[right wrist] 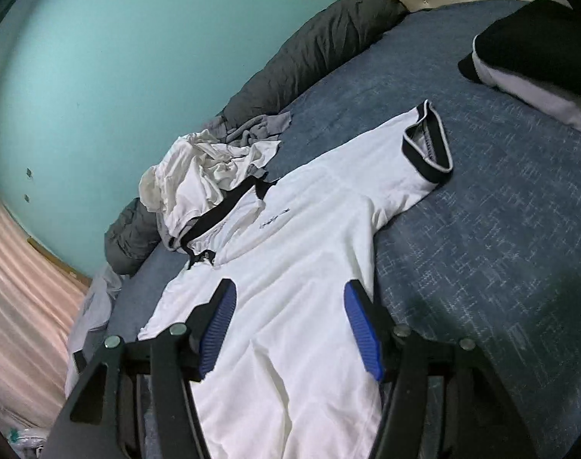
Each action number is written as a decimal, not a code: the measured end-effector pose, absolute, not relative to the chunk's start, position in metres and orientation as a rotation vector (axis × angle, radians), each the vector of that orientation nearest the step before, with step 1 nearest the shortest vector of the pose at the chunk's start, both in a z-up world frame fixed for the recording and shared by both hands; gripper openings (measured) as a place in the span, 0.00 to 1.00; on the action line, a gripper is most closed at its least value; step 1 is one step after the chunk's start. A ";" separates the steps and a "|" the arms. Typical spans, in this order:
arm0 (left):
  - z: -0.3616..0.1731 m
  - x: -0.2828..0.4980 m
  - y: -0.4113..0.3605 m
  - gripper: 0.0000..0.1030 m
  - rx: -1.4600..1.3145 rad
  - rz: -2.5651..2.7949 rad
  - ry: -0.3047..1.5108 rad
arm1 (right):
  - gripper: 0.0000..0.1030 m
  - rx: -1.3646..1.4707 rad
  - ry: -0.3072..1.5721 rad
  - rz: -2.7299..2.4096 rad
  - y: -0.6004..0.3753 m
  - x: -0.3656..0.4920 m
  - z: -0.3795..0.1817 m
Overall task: Fold clothes
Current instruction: 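Grasp the black-trimmed sleeve edge with the left gripper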
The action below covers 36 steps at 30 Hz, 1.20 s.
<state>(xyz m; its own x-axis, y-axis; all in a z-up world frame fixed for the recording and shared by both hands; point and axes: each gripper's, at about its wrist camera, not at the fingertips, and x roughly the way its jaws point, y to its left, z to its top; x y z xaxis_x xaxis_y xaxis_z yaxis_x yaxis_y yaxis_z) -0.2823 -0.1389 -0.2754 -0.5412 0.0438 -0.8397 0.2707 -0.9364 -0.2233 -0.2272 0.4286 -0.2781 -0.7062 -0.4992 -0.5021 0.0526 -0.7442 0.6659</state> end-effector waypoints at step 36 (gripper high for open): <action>-0.251 -0.329 -0.097 0.01 1.497 -2.694 0.306 | 0.58 1.025 -0.985 -2.432 0.429 -0.247 -0.307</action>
